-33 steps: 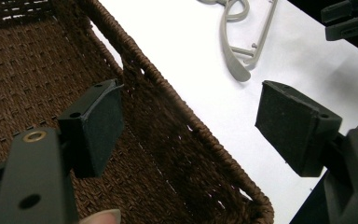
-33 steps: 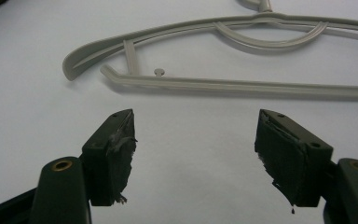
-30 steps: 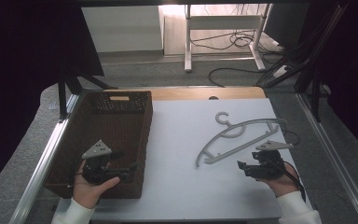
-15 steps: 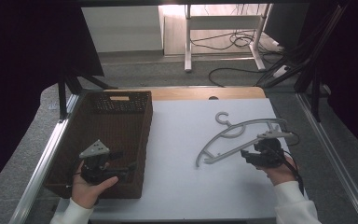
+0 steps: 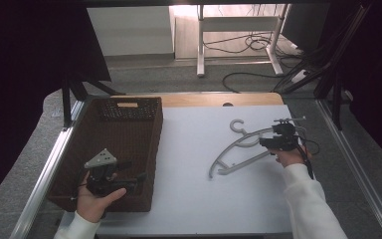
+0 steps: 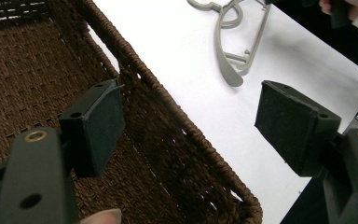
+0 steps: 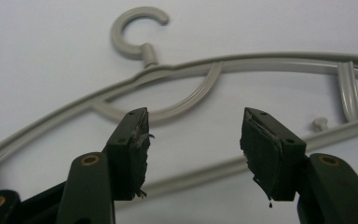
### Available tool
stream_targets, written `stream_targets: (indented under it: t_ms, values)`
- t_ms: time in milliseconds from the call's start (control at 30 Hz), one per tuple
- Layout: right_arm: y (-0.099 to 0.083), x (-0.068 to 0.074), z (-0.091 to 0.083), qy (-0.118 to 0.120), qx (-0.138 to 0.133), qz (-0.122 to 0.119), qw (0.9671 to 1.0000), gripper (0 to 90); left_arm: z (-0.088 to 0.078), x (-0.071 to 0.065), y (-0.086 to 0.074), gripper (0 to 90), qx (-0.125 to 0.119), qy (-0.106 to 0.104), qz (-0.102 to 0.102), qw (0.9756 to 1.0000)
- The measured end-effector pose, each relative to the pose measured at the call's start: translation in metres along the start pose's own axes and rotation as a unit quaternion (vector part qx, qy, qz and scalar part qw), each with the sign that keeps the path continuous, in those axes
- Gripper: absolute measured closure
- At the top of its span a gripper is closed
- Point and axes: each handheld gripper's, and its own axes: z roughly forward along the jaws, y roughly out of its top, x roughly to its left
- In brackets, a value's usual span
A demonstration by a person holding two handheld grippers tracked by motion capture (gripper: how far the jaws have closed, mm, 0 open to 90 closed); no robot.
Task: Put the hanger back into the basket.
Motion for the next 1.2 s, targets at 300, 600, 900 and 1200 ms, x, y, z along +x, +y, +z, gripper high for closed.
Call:
stream_targets:
  t_ms: [300,600,900,1200]
  values:
    - [0.024,-0.004,0.035,-0.004,0.027,0.059,0.9979,46.6,0.0,0.005,-0.002,22.9,0.001,0.002,-0.005,1.0]
    - [0.029,-0.006,0.053,-0.023,0.048,0.085,0.995,54.0,0.002,0.005,-0.002,22.9,0.003,-0.001,-0.003,1.0]
    - [0.03,-0.004,0.066,-0.044,0.068,0.099,0.9918,62.2,0.002,0.005,-0.002,22.8,0.004,-0.002,0.0,1.0]
    - [0.029,-0.003,0.073,-0.047,0.074,0.107,0.9903,69.2,0.003,0.007,-0.003,22.8,0.005,-0.001,0.001,1.0]
